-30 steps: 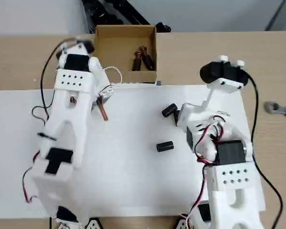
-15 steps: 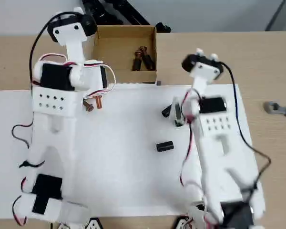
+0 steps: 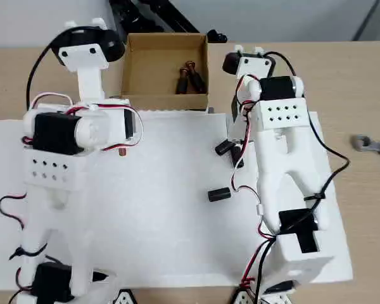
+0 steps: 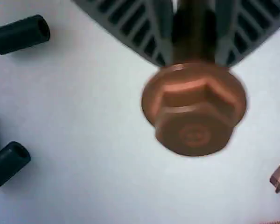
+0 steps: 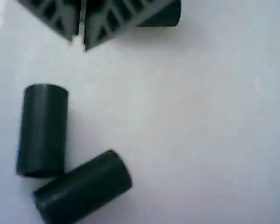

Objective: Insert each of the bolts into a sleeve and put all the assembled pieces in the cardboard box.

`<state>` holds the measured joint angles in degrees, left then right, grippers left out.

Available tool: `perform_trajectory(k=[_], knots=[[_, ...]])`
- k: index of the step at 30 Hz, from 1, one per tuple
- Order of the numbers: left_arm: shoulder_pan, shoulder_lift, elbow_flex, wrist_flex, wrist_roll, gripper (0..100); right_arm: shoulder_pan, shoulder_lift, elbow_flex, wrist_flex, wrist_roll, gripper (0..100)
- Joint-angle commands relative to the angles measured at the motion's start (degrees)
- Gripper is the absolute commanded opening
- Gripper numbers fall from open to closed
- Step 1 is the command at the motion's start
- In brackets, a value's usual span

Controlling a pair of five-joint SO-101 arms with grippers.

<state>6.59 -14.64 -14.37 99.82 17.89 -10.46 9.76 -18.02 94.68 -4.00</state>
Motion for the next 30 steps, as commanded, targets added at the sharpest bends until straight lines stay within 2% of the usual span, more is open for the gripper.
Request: perform_trajectory(k=[1,6,13,30], knots=[[0.2,-2.6,-0.2,0.5,-0.7,0,-0.6,-0.1,-2.0,0.3,0.8,9.0],[0.2,-2.5,-0.2,0.5,-0.5,0,-0.7,-0.2,3.3,0.0,0.5,22.4],[0.2,-2.5,-0.2,0.4,-0.5,0,-0.7,-0.1,6.1,-1.1,-3.1,22.6],[0.3,-2.8,-0.1,-0.2,-0.5,0,-4.5,-0.2,25.5,-23.9,-2.7,22.6]])
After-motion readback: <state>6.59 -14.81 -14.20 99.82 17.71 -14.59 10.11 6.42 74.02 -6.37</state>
